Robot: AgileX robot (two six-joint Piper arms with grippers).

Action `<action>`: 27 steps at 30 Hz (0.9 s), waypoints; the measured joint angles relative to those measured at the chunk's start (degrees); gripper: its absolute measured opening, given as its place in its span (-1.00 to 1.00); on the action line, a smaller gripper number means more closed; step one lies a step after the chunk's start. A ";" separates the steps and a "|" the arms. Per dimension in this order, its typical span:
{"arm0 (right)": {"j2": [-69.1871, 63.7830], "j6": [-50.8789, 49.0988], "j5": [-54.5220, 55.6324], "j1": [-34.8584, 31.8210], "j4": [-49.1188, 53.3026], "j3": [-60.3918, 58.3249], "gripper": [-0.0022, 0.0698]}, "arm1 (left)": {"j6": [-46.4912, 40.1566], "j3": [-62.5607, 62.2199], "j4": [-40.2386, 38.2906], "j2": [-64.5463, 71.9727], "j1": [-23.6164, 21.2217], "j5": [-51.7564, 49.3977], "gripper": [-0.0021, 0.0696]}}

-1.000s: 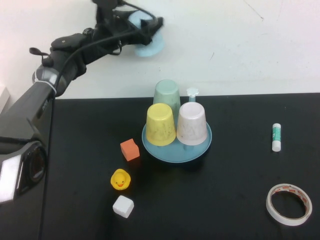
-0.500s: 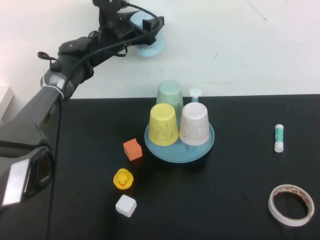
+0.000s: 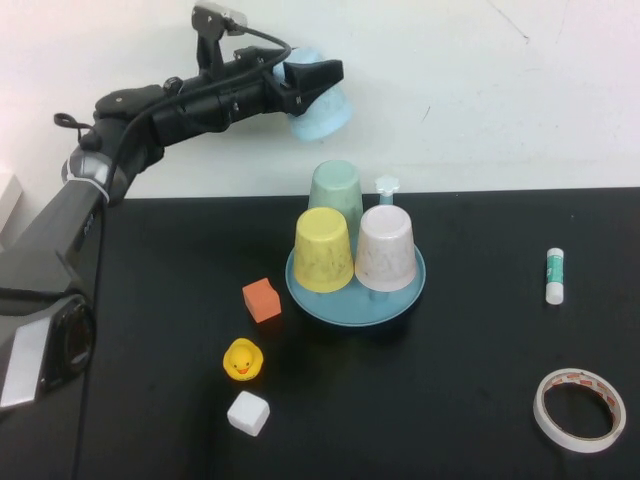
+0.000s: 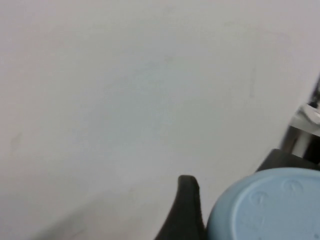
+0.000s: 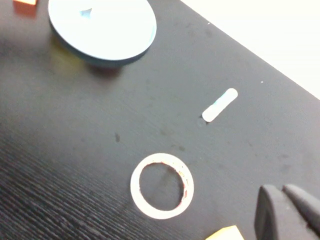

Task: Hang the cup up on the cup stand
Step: Place the cup on the cup holder

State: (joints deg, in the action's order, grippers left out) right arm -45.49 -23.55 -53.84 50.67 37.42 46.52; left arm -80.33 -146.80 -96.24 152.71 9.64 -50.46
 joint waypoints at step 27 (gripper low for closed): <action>-18.31 -18.40 8.97 -7.16 -1.47 2.59 -0.94 | -6.24 -1.97 1.09 0.00 1.69 -18.15 0.59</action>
State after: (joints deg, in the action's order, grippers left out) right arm -63.80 -41.95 -44.88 43.51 35.95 49.11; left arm -86.57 -148.77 -95.15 152.71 11.33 -68.61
